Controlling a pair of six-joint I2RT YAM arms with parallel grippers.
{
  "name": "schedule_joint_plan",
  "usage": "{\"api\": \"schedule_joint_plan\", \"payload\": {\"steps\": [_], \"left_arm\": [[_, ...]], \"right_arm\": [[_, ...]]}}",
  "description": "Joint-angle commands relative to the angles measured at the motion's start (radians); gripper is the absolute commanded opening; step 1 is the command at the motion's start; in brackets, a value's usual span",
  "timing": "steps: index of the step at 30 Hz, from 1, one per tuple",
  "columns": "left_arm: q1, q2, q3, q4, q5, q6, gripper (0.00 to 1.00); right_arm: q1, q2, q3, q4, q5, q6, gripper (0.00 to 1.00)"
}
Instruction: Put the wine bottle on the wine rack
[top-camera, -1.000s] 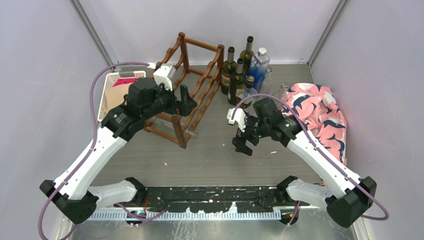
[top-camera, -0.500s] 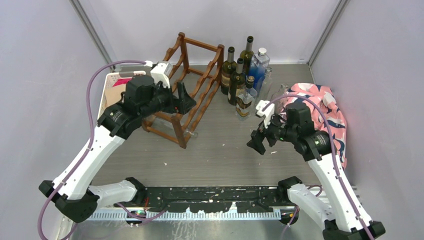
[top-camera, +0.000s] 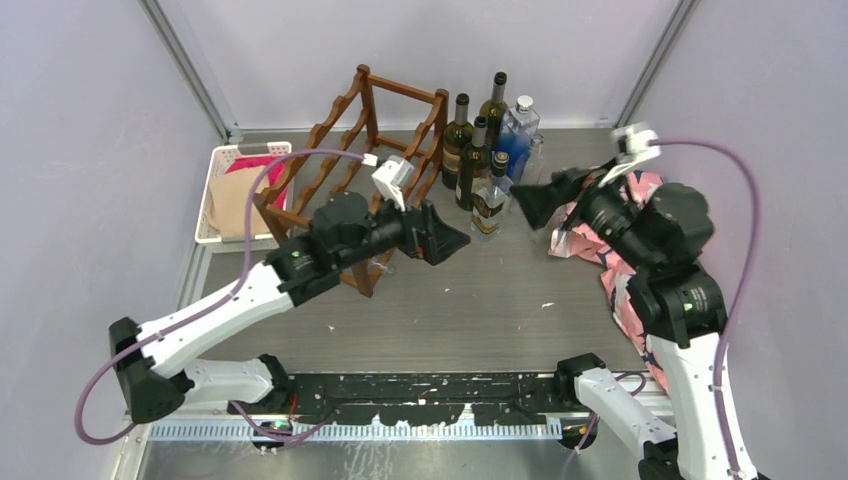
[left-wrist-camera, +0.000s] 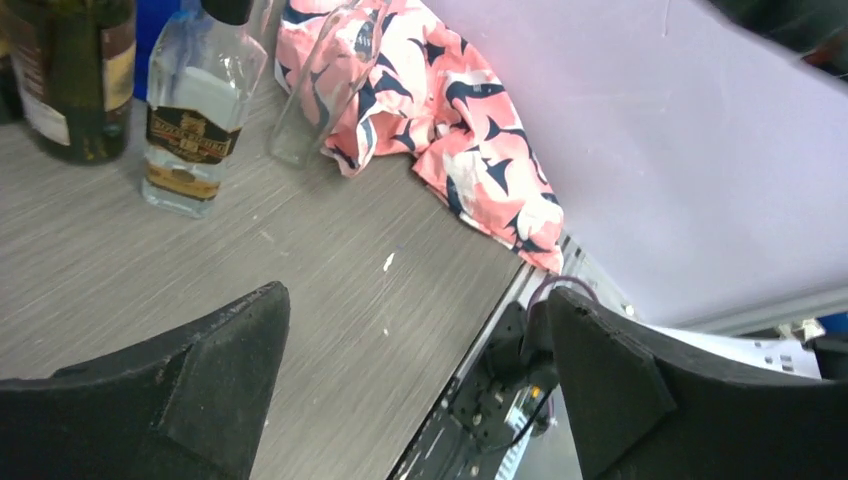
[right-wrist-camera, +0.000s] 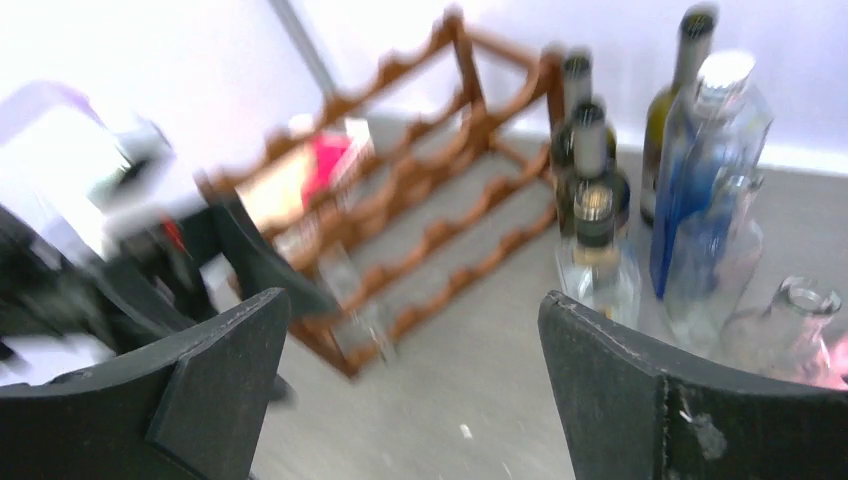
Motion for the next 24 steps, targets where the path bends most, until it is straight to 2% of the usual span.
{"api": "schedule_joint_plan", "payload": {"steps": [1,4,6,8,10,12,14,17,19,20,24], "left_arm": [[-0.057,0.092,-0.018,0.466,-0.111,-0.093,1.00],[-0.074,0.236,0.071,0.542,-0.096,-0.155,1.00],[-0.093,0.325,0.136,0.586,-0.065,-0.174,1.00],[-0.113,0.419,0.207,0.610,-0.025,-0.168,1.00],[-0.124,0.467,0.271,0.599,-0.010,-0.173,0.99],[-0.127,0.520,0.325,0.606,0.017,-0.202,0.86],[-0.126,0.568,0.354,0.641,0.013,-0.249,0.76],[-0.119,0.643,0.375,0.774,-0.008,-0.332,0.35],[-0.110,0.703,0.408,0.877,0.027,-0.386,0.08],[-0.105,0.735,0.432,0.911,0.043,-0.418,0.01],[-0.079,0.856,0.534,1.048,0.119,-0.573,0.00]], "right_arm": [[-0.003,0.041,0.103,0.275,0.220,0.373,1.00],[-0.004,0.062,0.081,0.420,0.229,0.574,1.00],[-0.004,0.060,0.042,0.541,0.247,0.642,1.00],[-0.005,0.056,0.021,0.594,0.282,0.623,1.00],[-0.005,0.057,0.053,0.561,0.341,0.555,1.00],[-0.005,0.044,0.061,0.555,0.432,0.519,1.00],[-0.004,0.036,0.073,0.551,0.455,0.484,1.00],[-0.004,0.025,0.087,0.537,0.453,0.491,1.00],[-0.004,0.018,0.090,0.523,0.450,0.500,1.00],[-0.005,0.013,0.090,0.525,0.457,0.494,1.00],[-0.005,0.013,0.134,0.475,0.534,0.488,1.00]]}}
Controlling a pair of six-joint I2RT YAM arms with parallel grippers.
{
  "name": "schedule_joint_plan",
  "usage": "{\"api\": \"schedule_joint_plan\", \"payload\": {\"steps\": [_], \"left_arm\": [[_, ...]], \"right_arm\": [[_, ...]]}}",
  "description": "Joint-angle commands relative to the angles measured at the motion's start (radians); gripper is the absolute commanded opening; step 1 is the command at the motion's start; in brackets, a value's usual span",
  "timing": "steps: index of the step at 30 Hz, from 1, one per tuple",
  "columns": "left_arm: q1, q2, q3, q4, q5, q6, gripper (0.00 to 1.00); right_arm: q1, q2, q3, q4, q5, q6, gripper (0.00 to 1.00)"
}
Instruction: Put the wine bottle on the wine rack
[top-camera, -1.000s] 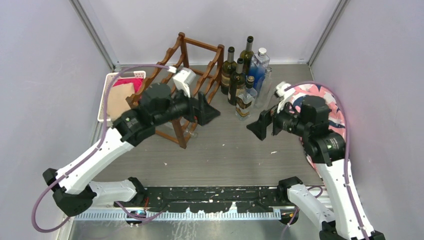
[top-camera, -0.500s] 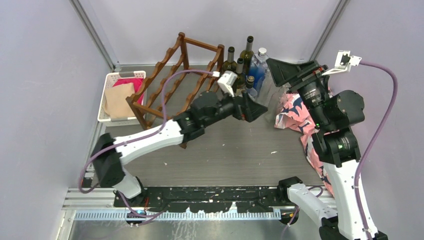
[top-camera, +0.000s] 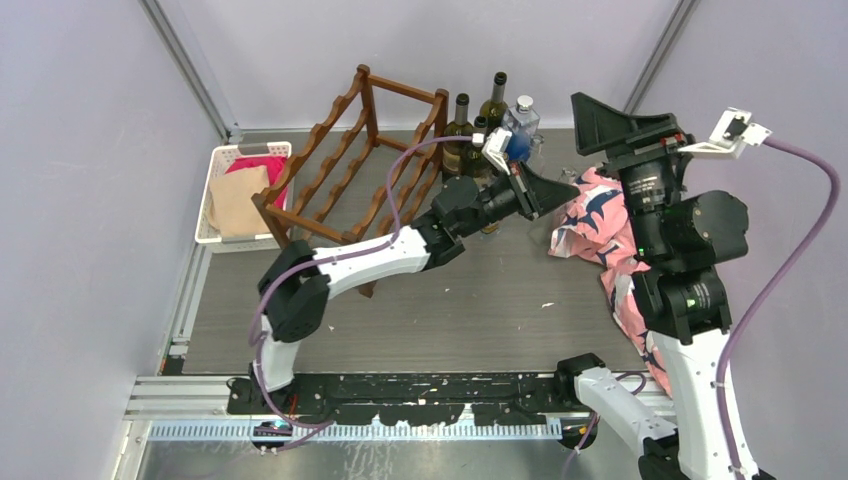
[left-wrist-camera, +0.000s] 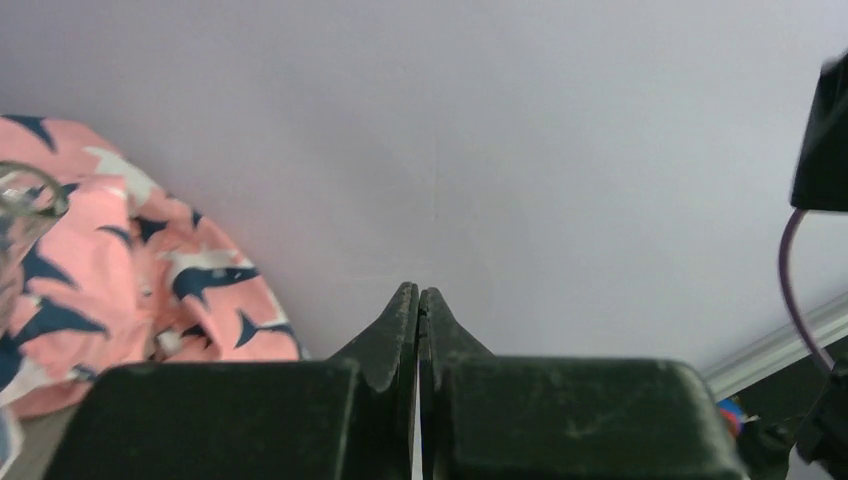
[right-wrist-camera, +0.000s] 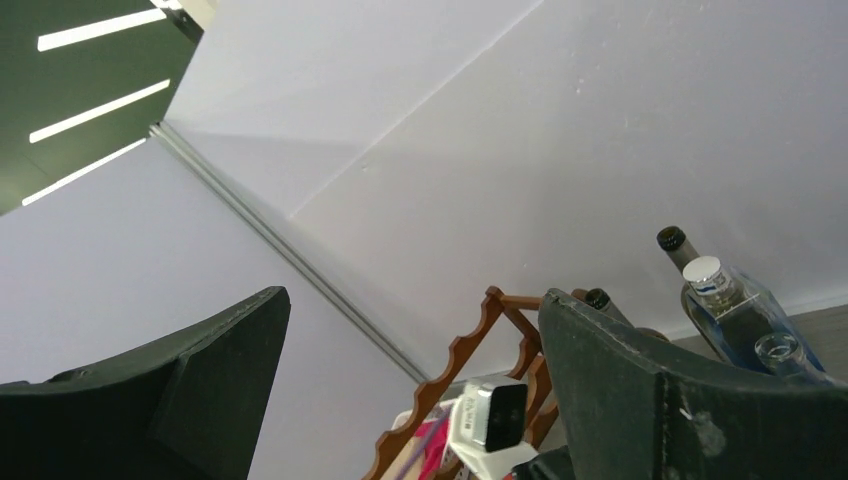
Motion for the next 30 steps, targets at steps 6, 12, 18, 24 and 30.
{"api": "schedule_joint_plan", "payload": {"steps": [6,12,18,24,30], "left_arm": [[0.042,0.255,0.315,0.331,0.144,-0.321,0.00],[0.039,0.330,0.435,0.334,0.139,-0.349,0.00],[0.026,0.416,0.601,0.252,0.166,-0.380,0.00],[0.024,0.433,0.671,0.146,0.161,-0.366,0.00],[0.012,0.559,0.973,-0.011,0.180,-0.355,0.00]], "right_arm": [[-0.005,-0.025,0.106,-0.020,0.149,-0.052,1.00],[-0.004,-0.076,0.056,0.035,0.194,-0.096,1.00],[-0.004,-0.151,-0.010,0.088,0.233,-0.134,1.00],[-0.004,-0.154,-0.010,0.095,0.267,-0.148,1.00],[-0.005,-0.162,0.023,0.095,0.292,-0.188,1.00]]}}
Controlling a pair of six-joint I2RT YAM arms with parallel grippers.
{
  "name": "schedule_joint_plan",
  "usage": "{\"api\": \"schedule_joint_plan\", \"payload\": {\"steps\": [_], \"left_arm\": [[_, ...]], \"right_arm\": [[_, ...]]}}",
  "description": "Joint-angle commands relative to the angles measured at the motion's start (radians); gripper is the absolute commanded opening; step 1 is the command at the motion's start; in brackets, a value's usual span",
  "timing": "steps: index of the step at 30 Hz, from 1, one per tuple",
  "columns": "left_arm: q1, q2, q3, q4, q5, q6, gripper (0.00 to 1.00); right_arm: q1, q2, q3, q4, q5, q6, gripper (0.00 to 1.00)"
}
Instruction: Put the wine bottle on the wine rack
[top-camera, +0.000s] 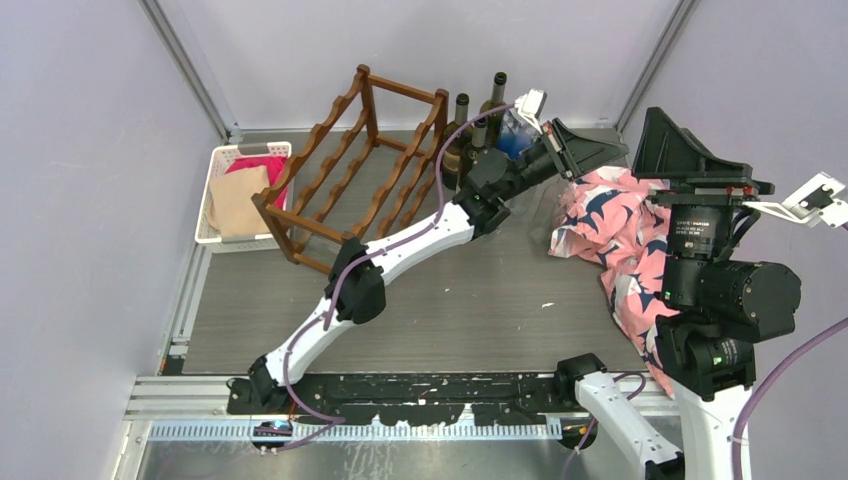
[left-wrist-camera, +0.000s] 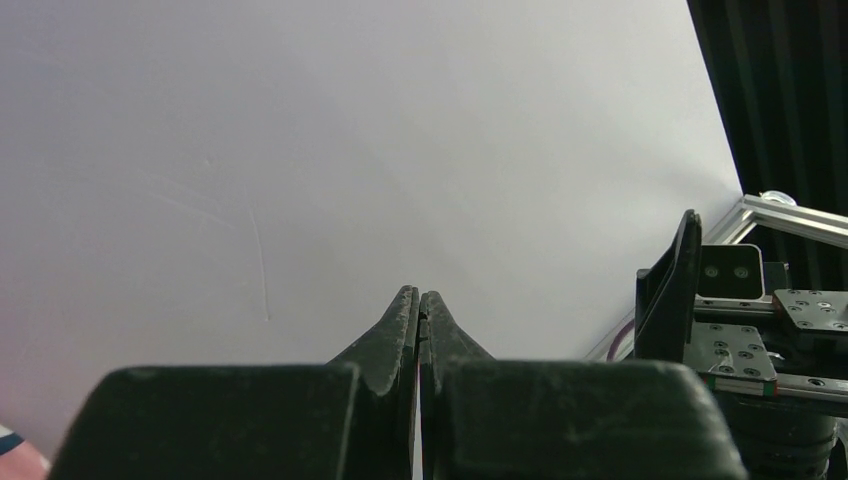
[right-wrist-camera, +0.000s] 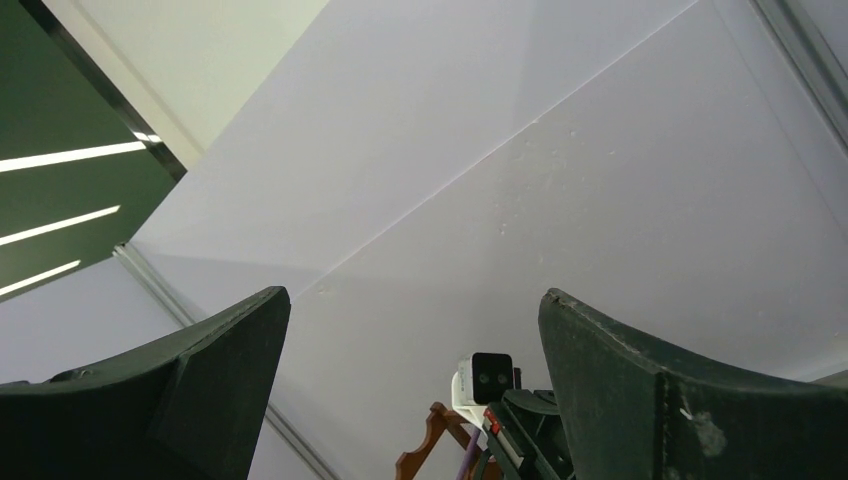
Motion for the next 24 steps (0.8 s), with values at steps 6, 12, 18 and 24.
{"api": "schedule_joint_plan", "payload": {"steps": [6,12,18,24], "left_arm": [[-0.042,0.070,0.285,-0.242,0.020,0.093,0.00],[-0.063,0.042,0.288,-0.305,0.042,0.157,0.00],[-0.071,0.041,0.377,-0.437,-0.020,0.233,0.00],[-0.022,-0.105,0.255,-0.523,-0.004,0.382,1.00]], "right_arm": [[-0.002,-0.078,-0.020,0.100,0.054,-0.065,1.00],[-0.004,-0.174,-0.122,0.191,0.067,-0.046,1.00],[0.002,-0.078,0.009,0.117,0.140,-0.027,1.00],[0.021,0.124,0.376,-0.065,0.324,-0.317,1.00]]}}
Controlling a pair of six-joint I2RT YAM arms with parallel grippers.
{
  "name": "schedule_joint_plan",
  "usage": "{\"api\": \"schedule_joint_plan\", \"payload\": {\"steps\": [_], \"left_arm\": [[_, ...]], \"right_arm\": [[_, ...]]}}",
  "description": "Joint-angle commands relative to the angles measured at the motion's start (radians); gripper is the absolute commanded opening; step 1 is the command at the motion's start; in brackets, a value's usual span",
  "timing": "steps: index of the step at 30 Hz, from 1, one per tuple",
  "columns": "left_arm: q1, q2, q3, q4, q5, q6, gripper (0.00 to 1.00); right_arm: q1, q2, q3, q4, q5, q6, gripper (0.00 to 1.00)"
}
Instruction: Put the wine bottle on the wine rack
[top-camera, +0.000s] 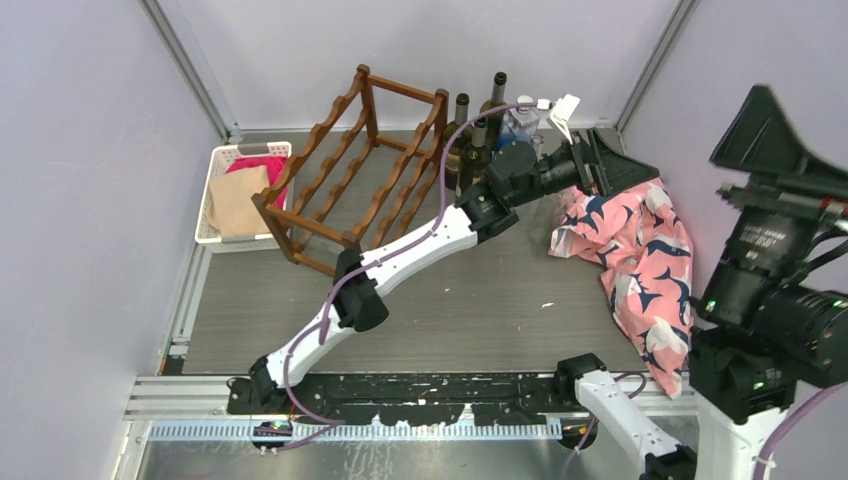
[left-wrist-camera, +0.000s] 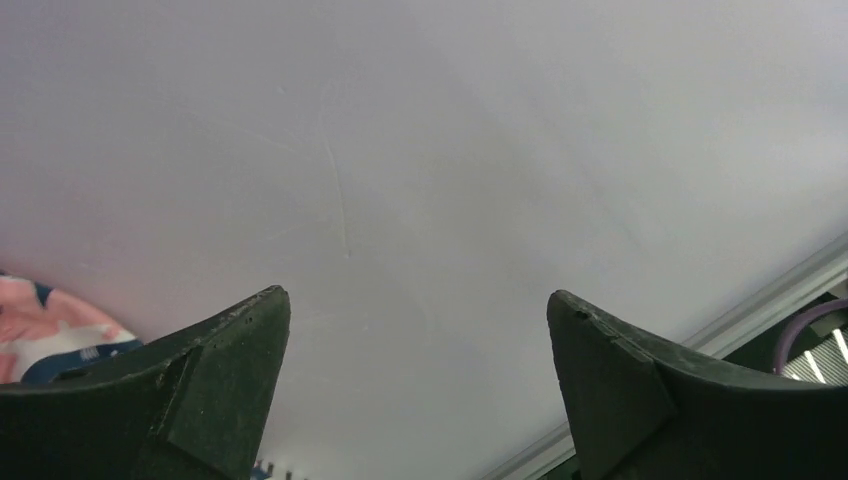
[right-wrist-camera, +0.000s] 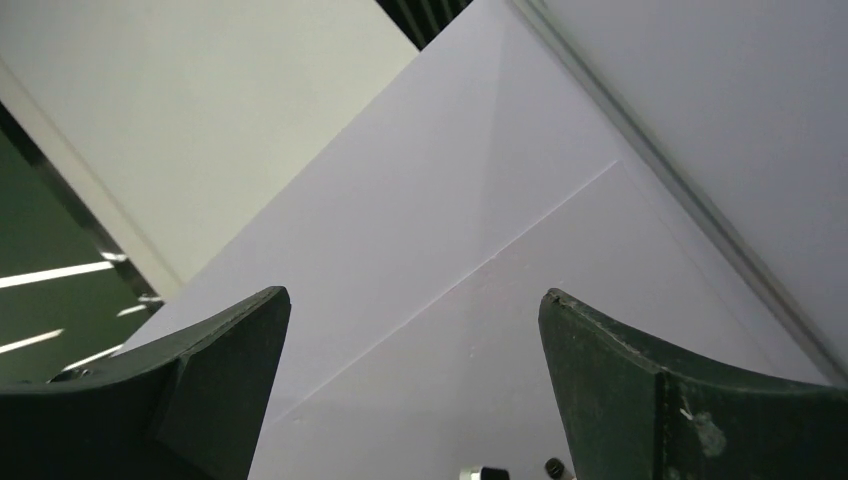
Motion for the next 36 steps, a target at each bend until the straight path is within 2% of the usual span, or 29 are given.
{"api": "schedule_joint_plan", "payload": {"steps": [1,3,5,9,12,13,14,15,18,22,25,27,29,31,33,34,36], "left_arm": [[0.054,-0.191,-0.054,-0.105,0.015,0.150,1.00],[0.068,-0.229,-0.056,-0.209,0.026,0.196,1.00],[0.078,-0.276,-0.065,-0.321,0.015,0.251,1.00],[0.093,-0.386,-0.134,-0.488,-0.025,0.346,1.00],[0.098,-0.449,-0.144,-0.620,-0.072,0.439,1.00],[0.104,-0.466,-0.143,-0.669,-0.088,0.470,1.00],[0.109,-0.486,-0.152,-0.721,-0.106,0.502,1.00],[0.117,-0.507,-0.168,-0.768,-0.120,0.527,1.00],[0.160,-0.609,-0.282,-0.825,-0.126,0.553,1.00],[0.217,-0.754,-0.442,-0.805,-0.125,0.589,1.00],[0.251,-0.835,-0.504,-0.822,-0.120,0.614,1.00],[0.277,-0.881,-0.548,-0.825,-0.096,0.618,1.00],[0.299,-0.929,-0.597,-0.822,-0.075,0.624,1.00],[0.316,-0.973,-0.638,-0.821,-0.070,0.637,1.00],[0.338,-1.019,-0.666,-0.829,-0.060,0.658,1.00],[0.360,-1.041,-0.676,-0.839,-0.057,0.672,1.00],[0.397,-1.094,-0.686,-0.874,-0.072,0.713,1.00]], "right_arm": [[0.041,0.188,0.359,-0.226,0.198,-0.282,1.00],[0.139,0.338,0.589,-0.387,0.295,-0.424,1.00],[0.280,0.395,0.682,-0.387,0.420,-0.589,1.00],[0.652,0.440,0.783,-0.187,0.724,-0.995,1.00],[0.985,0.425,0.802,0.074,0.915,-1.315,1.00],[1.087,0.410,0.783,0.115,0.953,-1.369,1.00],[1.122,0.392,0.744,0.121,0.971,-1.388,1.00],[1.131,0.379,0.698,0.123,0.976,-1.403,1.00],[1.133,0.406,0.601,0.277,0.978,-1.577,1.00],[1.133,0.465,0.581,0.229,0.860,-1.603,1.00],[1.133,0.440,0.536,0.114,0.710,-1.523,0.99],[1.132,0.368,0.416,0.022,0.494,-1.443,0.99],[1.132,0.355,0.359,0.067,0.446,-1.361,1.00],[1.133,0.437,0.479,-0.119,0.431,-1.265,1.00],[1.132,0.541,0.578,-0.223,0.373,-1.266,1.00],[1.133,0.583,0.606,-0.247,0.322,-1.295,1.00],[1.105,0.680,0.653,-0.135,0.298,-1.377,1.00]]}}
